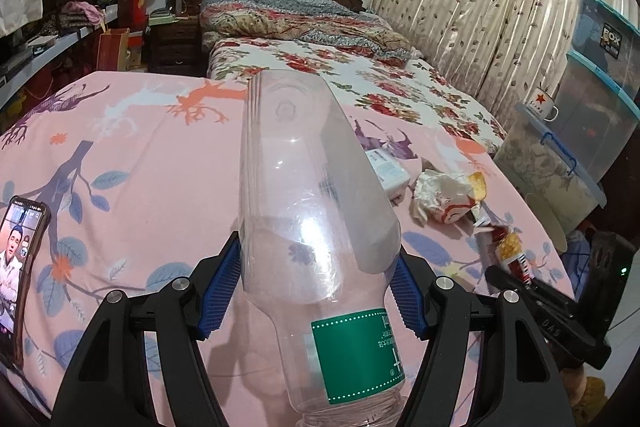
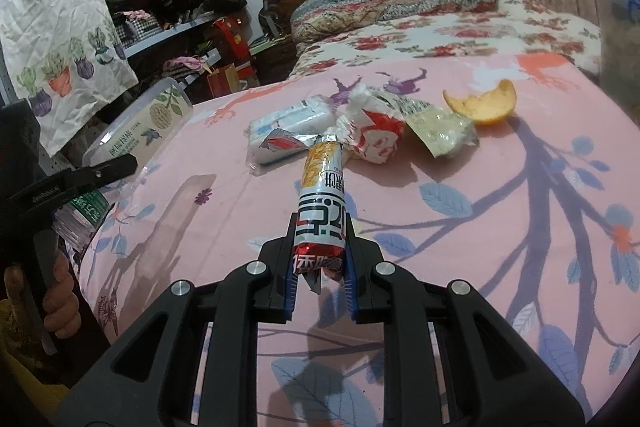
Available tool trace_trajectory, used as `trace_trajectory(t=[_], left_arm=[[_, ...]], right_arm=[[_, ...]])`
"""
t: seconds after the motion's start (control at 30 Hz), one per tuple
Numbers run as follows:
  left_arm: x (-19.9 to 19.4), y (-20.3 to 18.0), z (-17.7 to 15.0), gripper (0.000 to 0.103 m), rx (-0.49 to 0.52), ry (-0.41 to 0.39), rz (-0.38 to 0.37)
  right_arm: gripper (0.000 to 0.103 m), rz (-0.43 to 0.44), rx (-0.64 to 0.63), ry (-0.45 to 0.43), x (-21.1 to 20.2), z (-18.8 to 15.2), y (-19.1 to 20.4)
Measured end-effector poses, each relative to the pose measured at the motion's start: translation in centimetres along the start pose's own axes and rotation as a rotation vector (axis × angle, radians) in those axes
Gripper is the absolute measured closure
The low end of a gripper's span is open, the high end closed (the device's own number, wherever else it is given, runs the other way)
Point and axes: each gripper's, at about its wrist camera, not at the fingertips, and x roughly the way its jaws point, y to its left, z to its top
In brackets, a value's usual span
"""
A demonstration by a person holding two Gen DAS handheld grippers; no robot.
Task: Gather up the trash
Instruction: 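Hold the bottle in the left tool while the right holds the snack bag, then carry bottle and snack bag over the wastebasket and open both tools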
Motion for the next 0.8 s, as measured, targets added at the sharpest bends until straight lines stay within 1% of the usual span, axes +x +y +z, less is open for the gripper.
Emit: trace_trajectory(t=[0.3,0.5,0.67,0.8], left_arm=[[-0.9,-0.8,0.3,0.038,0.005,-0.028,-0.017],[-1.3,-1.4,0.5,0.038,0.013,-0.034,-0.035],[-1.5,-2.9,1.3,0.038,0.063,-0.039,-0.068],[-0.7,-5.9,2.2,0.038,0.137,-0.037,-0.111]], right_arm=[[0.082,-0.007,-0.019,0.003,0.3,-0.3,0.2],[0.082,-0.006,0.002,0.000,0.2,-0.1,-0.2],[0.082,-0.023,-0.006,-0.058,-1.5,0.7,-0.5],[0.082,-0.065,0.006,-0.105,-2.9,1.4,-2.1]])
